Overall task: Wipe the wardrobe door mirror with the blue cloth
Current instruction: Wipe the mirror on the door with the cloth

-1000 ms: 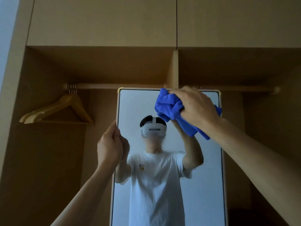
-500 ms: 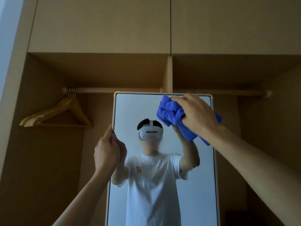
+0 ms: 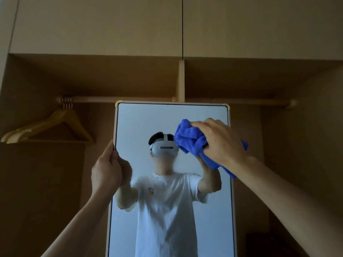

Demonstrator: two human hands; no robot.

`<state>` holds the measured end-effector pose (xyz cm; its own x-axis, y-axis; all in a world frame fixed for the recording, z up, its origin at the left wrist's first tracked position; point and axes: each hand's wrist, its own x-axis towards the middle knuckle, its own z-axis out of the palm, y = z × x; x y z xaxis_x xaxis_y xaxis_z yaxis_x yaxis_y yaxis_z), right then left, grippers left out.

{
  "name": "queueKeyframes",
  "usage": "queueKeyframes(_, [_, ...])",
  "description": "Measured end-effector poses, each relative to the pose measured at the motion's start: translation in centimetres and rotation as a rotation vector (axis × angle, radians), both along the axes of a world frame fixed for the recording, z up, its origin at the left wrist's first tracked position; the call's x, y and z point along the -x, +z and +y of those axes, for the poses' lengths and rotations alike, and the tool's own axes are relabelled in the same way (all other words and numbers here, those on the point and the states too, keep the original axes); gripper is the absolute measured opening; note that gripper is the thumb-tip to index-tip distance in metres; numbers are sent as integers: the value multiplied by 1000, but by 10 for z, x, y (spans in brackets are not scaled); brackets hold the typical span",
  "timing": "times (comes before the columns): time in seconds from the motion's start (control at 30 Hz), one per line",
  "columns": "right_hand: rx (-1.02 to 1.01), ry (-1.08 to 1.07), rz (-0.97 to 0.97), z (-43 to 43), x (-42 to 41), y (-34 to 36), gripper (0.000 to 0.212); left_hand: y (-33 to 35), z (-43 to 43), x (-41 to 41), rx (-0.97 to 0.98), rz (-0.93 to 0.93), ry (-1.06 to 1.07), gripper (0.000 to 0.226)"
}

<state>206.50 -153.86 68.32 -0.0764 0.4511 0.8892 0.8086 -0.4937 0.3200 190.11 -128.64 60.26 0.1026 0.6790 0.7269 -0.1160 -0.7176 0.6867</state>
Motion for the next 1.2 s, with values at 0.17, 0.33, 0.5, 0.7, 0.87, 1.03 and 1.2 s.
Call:
queueKeyframes(0.17, [42,76,39,-5,-3,-15,30,0,-5,2,3,-1,11,44])
queueKeyframes(0.33, [19,33,12,-14,-1,-3,38,1,-6,4,9,25,19,44])
queueKeyframes(0.5, [-108,-20,0,-26,-4,36,45,0,-6,3,4,2,27,43])
queueKeyframes(0.7, [-186,-95,69,-40,-10,66,41,0,-4,2,-29,14,58,43])
queueKeyframes(0.87, [-202,-40,131,-39,-3,37,21,0,-3,1,-11,23,52,43])
queueKeyframes(1.03, [-165,-11,205,-36,3,-5,22,1,-6,4,-12,45,49,42])
queueKeyframes(1.2, [-397,90,357,-33,-9,7,10,1,-7,9,-42,73,46,35])
